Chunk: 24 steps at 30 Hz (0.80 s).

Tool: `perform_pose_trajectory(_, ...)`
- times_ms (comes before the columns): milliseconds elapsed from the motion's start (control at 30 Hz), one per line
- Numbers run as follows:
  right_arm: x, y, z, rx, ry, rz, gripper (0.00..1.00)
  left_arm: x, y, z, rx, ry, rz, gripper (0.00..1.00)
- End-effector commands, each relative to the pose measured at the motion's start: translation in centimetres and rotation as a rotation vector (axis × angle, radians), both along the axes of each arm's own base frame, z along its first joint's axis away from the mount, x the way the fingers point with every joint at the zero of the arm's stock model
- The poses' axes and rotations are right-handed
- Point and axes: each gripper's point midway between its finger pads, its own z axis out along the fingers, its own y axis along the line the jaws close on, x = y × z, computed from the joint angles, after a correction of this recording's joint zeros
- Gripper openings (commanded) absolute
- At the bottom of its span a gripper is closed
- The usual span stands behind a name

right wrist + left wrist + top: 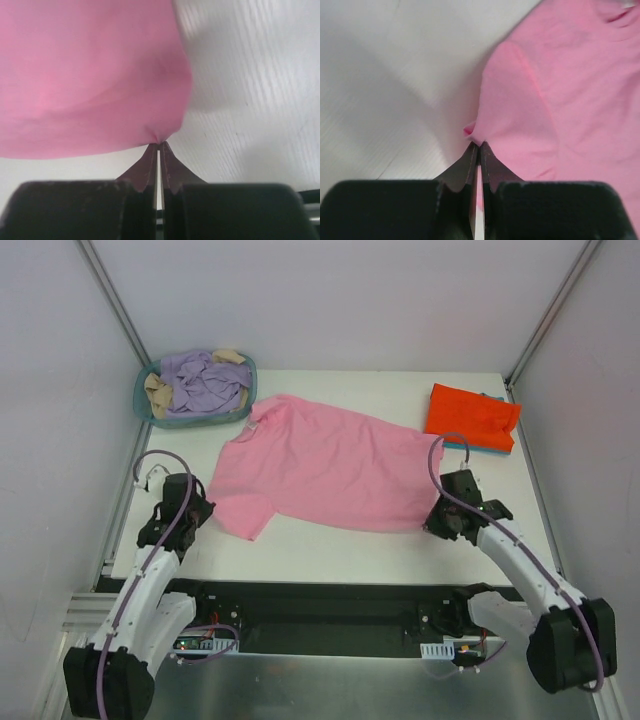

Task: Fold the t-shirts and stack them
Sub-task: Flatten out the tshirt

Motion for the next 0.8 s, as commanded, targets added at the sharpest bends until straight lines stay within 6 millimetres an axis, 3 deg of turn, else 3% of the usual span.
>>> perform_pose_trajectory(0,4.6,-2.4,10.0,-0.113,-0.363,0.002,0.01,2.2,-1.3,8.5,-0.065,-0.256,-0.050,0.00)
perform_pose_trajectory(67,4.8,-2.9,13.3,-0.127,-0.460,-0.001,0.01,2.6,-2.0,12.8,-0.089,-0.361,-0.086,0.00)
perform_pose_trajectory(100,4.6,-3.5,15.3,-0.138,-0.522,-0.012,0.01,2.5,-2.1,14.7,-0.093,-0.414,-0.096,0.00)
perform_pose_trajectory(133,4.8,-3.6,18.3,-0.136,-0.598,-0.014,0.01,2.4,-2.2,17.9,-0.097,-0.488,-0.105,0.00)
perform_pose_trajectory(200,4.3,-4.5,21.8,-0.152,-0.690,-0.028,0.01,1.8,-2.6,21.7,-0.104,-0.579,-0.134,0.00)
perform_pose_trajectory(233,4.0,-4.8,25.3,-0.154,-0.770,-0.034,0.01,1.2,-2.7,25.3,-0.104,-0.661,-0.148,0.00)
perform_pose_trajectory(300,3.1,-5.8,28.9,-0.170,-0.850,-0.058,0.01,0.2,-2.8,29.1,-0.087,-0.746,-0.177,0.00)
perform_pose_trajectory(333,2.1,-6.2,32.3,-0.161,-0.934,-0.071,0.01,-1.1,-2.7,33.0,-0.077,-0.835,-0.187,0.00)
perform_pose_trajectory(400,0.8,-6.7,35.8,-0.164,-1.019,-0.067,0.01,-2.3,-2.8,36.6,-0.048,-0.906,-0.213,0.00)
perform_pose_trajectory(433,0.2,-6.9,37.4,-0.159,-1.059,-0.063,0.01,-4.2,-2.9,40.4,-0.037,-0.996,-0.232,0.00)
perform_pose_trajectory(467,-1.2,-7.3,40.6,-0.156,-1.140,-0.063,0.01,-5.1,-2.9,42.2,-0.015,-1.035,-0.246,0.00)
perform_pose_trajectory(500,-2.0,-7.3,41.8,-0.147,-1.166,-0.049,0.01,-5.8,-2.9,43.7,-0.004,-1.063,-0.255,0.00)
perform_pose_trajectory(533,-2.8,-7.4,43.3,-0.140,-1.202,-0.045,0.01,-8.0,-2.9,47.0,0.011,-1.147,-0.271,0.00)
perform_pose_trajectory(567,-4.1,-7.6,45.7,-0.138,-1.262,-0.036,0.01,-9.0,-2.9,48.5,0.033,-1.182,-0.279,0.00)
perform_pose_trajectory(600,-5.0,-7.6,46.6,-0.130,-1.280,-0.022,0.01,-9.7,-2.9,49.7,0.046,-1.206,-0.283,0.00)
perform_pose_trajectory(633,-5.5,-7.6,47.3,-0.126,-1.299,-0.011,0.01,-11.8,-2.7,52.1,0.073,-1.272,-0.288,0.00)
perform_pose_trajectory(700,-7.3,-7.5,49.4,-0.108,-1.361,0.021,0.01,-13.3,-2.5,53.9,0.102,-1.320,-0.285,0.00)
perform_pose_trajectory(767,-8.3,-7.6,50.2,-0.105,-1.390,0.027,0.01,-15.2,-2.1,55.8,0.138,-1.375,-0.274,0.00)
